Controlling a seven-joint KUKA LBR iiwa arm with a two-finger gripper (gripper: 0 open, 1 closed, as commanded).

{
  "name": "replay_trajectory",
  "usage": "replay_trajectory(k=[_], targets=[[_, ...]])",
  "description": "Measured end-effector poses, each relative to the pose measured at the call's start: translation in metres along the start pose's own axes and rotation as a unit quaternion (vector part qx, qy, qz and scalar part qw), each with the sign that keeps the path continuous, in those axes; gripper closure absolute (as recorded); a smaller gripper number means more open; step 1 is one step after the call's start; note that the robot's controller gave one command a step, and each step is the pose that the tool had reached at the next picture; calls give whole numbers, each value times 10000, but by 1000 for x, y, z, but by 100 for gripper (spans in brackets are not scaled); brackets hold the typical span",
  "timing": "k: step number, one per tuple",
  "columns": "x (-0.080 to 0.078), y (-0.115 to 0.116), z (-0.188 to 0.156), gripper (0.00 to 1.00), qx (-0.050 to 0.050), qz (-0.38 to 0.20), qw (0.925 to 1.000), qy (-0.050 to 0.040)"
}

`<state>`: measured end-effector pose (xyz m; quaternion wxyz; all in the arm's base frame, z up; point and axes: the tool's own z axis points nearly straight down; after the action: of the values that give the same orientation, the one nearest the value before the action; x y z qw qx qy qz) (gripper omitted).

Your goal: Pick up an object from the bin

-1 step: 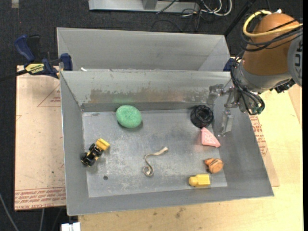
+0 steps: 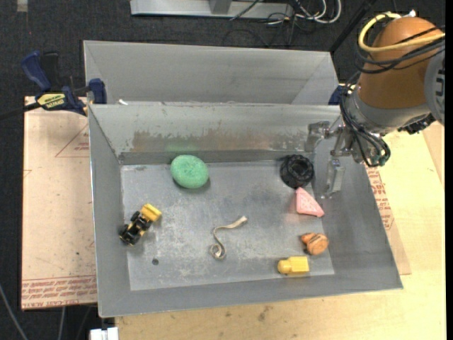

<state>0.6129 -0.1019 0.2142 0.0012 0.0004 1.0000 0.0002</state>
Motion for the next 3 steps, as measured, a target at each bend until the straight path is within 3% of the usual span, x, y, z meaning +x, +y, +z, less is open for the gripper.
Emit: replay_trajectory(k=[1, 2, 3], targets=[[-8, -10, 40, 0, 6, -277, 9996, -43], [6, -2, 70, 0, -4, 169, 9999, 9], [27, -13, 88, 0, -3, 43, 10000, -2]])
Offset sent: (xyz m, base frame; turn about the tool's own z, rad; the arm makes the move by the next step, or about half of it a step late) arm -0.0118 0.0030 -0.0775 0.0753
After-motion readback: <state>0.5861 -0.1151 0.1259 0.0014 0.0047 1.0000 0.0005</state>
